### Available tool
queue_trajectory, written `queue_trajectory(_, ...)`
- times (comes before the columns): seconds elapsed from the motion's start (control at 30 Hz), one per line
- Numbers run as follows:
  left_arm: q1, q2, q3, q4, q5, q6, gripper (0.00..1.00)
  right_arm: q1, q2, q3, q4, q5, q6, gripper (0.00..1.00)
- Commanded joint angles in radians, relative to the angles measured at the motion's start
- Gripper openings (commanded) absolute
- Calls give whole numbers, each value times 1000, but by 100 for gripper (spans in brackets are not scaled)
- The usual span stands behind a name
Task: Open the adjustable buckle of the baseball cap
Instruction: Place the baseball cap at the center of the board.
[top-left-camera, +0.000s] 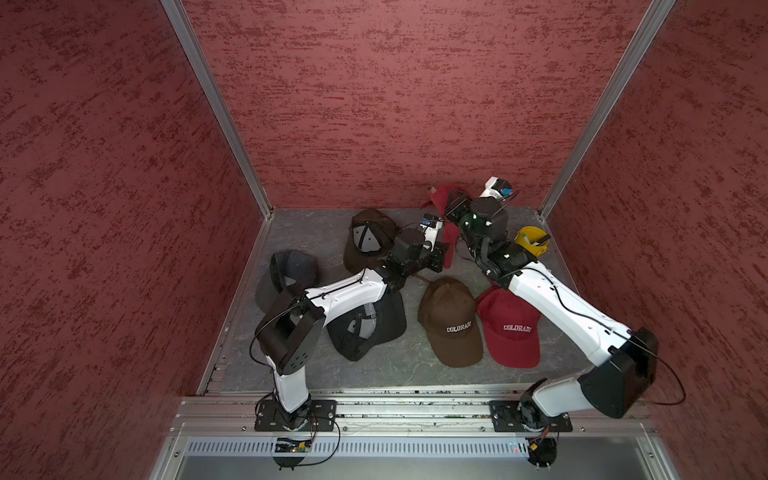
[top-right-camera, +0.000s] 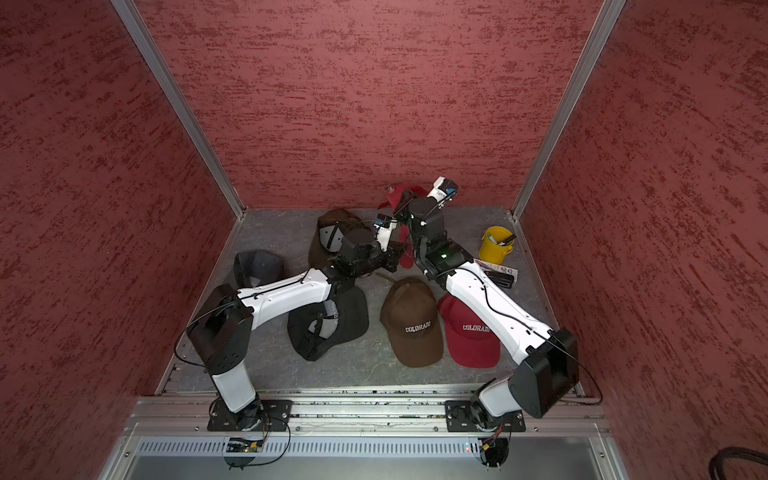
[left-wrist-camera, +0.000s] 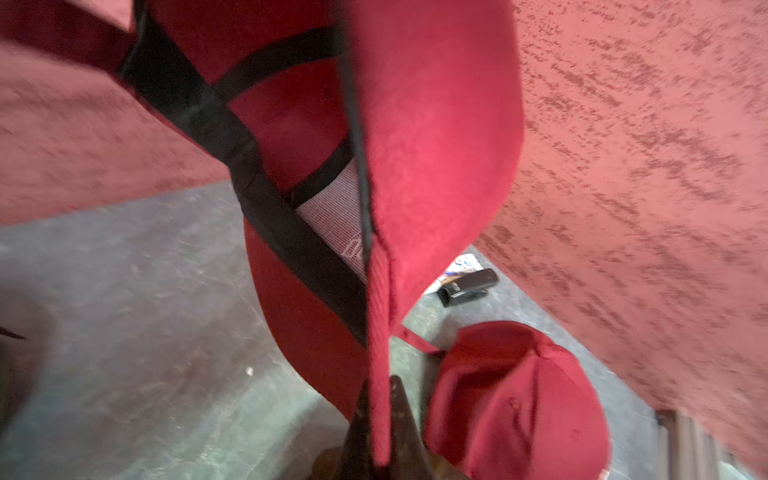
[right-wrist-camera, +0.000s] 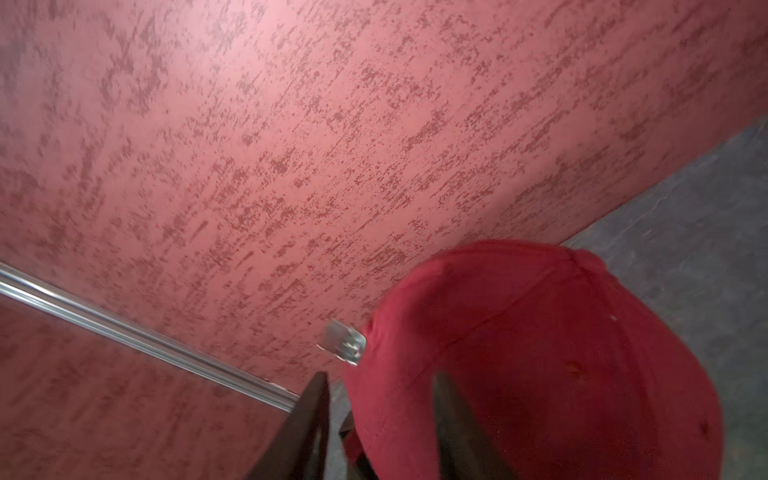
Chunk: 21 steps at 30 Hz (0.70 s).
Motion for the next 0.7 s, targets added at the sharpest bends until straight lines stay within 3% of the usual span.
queue_trajectory(0.0, 64, 4, 59, -14, 216, -131, 0, -67, -102, -66, 98, -53, -61, 55)
queue_trajectory(0.1, 116, 63, 115, -2, 340, -240, 0, -120, -186, -140, 130, -76, -71, 62)
queue_trajectory(0.27, 185, 187, 224, 118, 510, -449, 0, -139, -310, -223, 129, -48, -145, 65)
queue_trajectory(0.4, 204, 278, 311, 202, 567, -564, 0, -139, -366, -271, 103, -61, -143, 66)
queue_trajectory(0.57, 225, 418, 330, 466, 612, -779, 0, -139, -413, -316, 71, -83, -139, 67)
queue_trajectory(0.67, 220, 466, 336, 512, 620, -805, 0, -140, -420, -321, 46, -99, -147, 68)
